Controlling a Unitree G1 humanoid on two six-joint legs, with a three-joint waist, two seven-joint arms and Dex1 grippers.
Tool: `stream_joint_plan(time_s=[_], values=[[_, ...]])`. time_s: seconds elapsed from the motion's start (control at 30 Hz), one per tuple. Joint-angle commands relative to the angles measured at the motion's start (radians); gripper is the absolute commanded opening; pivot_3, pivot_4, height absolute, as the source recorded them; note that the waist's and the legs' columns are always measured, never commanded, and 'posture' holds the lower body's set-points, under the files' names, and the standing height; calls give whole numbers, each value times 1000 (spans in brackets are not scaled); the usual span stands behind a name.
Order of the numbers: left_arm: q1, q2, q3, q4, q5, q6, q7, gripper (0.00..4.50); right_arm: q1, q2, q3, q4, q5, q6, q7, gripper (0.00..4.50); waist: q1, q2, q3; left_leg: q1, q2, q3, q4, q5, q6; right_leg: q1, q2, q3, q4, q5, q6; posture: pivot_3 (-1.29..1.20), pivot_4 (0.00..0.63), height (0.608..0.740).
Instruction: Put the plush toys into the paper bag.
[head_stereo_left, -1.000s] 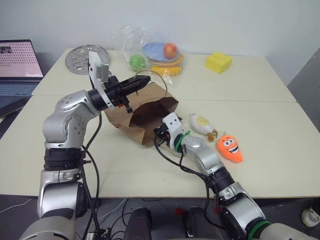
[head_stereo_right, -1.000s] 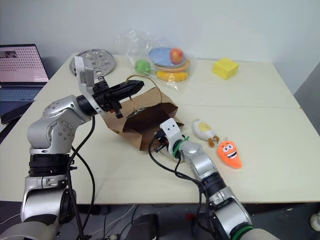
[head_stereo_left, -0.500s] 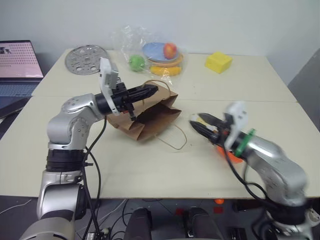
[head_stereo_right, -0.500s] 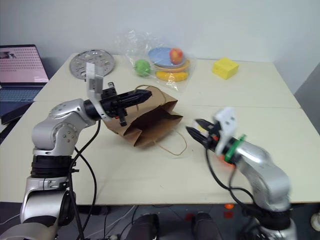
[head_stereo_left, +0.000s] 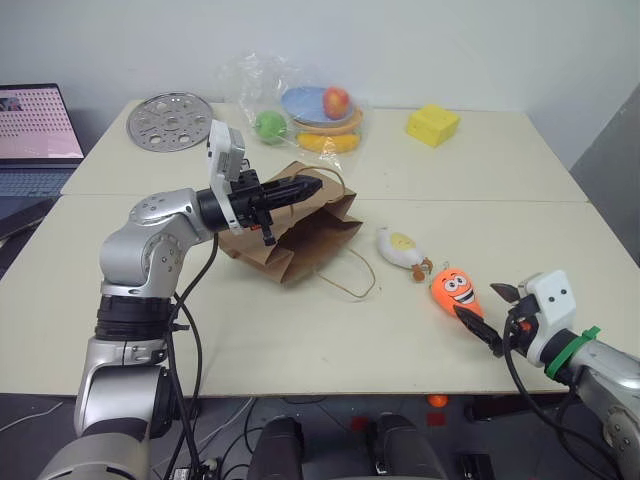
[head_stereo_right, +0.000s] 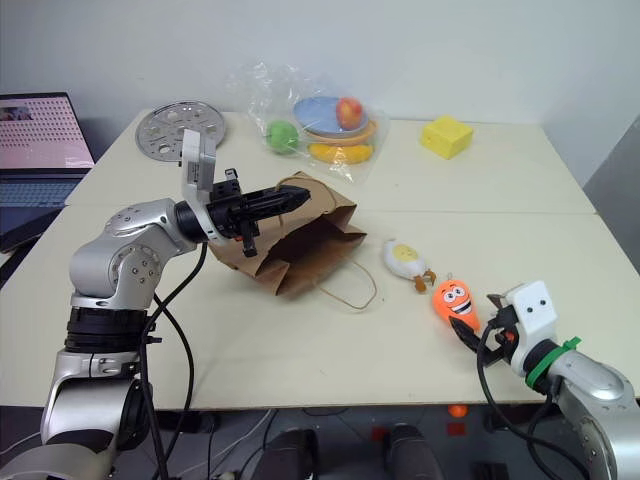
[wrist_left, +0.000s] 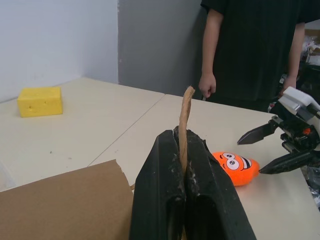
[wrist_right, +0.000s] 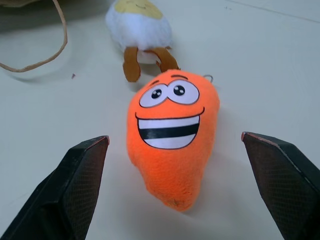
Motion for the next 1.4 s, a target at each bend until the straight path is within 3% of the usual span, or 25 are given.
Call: stream_joint_plan(time_s=[0.03, 0.07, 0.17, 0.53, 0.7, 0.87, 1.0, 1.23, 1.4], values=[[-20, 9, 9, -21, 3, -9, -1, 0, -40, -6, 14, -4, -8, -29, -12, 4466, 0, 0, 0, 0, 0, 0, 0, 0, 0, 0, 0, 0, 0, 0, 0, 0, 150, 740], [-20, 10, 9, -20, 4, -9, -2, 0, -45, -7, 17, -2, -7, -28, -13, 4466, 0, 0, 0, 0, 0, 0, 0, 0, 0, 0, 0, 0, 0, 0, 0, 0, 150, 740], [-19, 12, 12, -26, 4, -7, 1, 0, -42, -18, 27, 11, -11, -26, -8, 3864, 3, 0, 0, 0, 0, 0, -1, 0, 0, 0, 0, -1, 0, 0, 0, 0, 150, 740], [-15, 13, 16, -31, 8, -7, 7, 0, -41, -27, 40, 25, -18, -30, -8, 8, 3, 0, 0, 0, 0, -1, 0, 0, 0, 0, 0, -1, 0, 0, 0, 0, 150, 740], [-22, 10, 13, -21, 13, -12, 5, 0, -85, -18, -23, -58, 147, 27, 42, 8, 3, 0, 0, -1, 0, -1, 0, 0, 0, 0, 0, -1, 0, 0, 0, 0, 150, 740], [-31, 4, 7, -9, 16, -17, -3, 0, -248, -44, 49, -125, 254, 142, 22, 8, -1, 0, 0, 0, 1, -1, 0, 0, 0, 0, 1, -1, 1, 0, 0, 0, 150, 740], [-41, -7, 0, 4, 24, -27, -8, 0, -377, -13, 158, -75, 230, 177, -25, 8, 2, 0, 0, 0, 0, -2, 0, 0, 0, 0, 1, -1, 1, 0, 0, 0, 150, 740], [-62, -26, -24, 18, 35, -43, -32, 0, -656, 200, 402, 261, 61, 95, -100, 8, 2, 0, 0, -2, 0, -1, 0, 0, 0, -1, 1, -1, 0, 2, -3, 0, 150, 740], [-66, -31, -29, 17, 37, -44, -39, 0, -786, 327, 478, 444, -16, 11, -100, 8, 2, 0, 0, -2, 1, -2, -1, 0, 0, -2, 2, -2, 1, 2, -3, 0, 150, 740]])
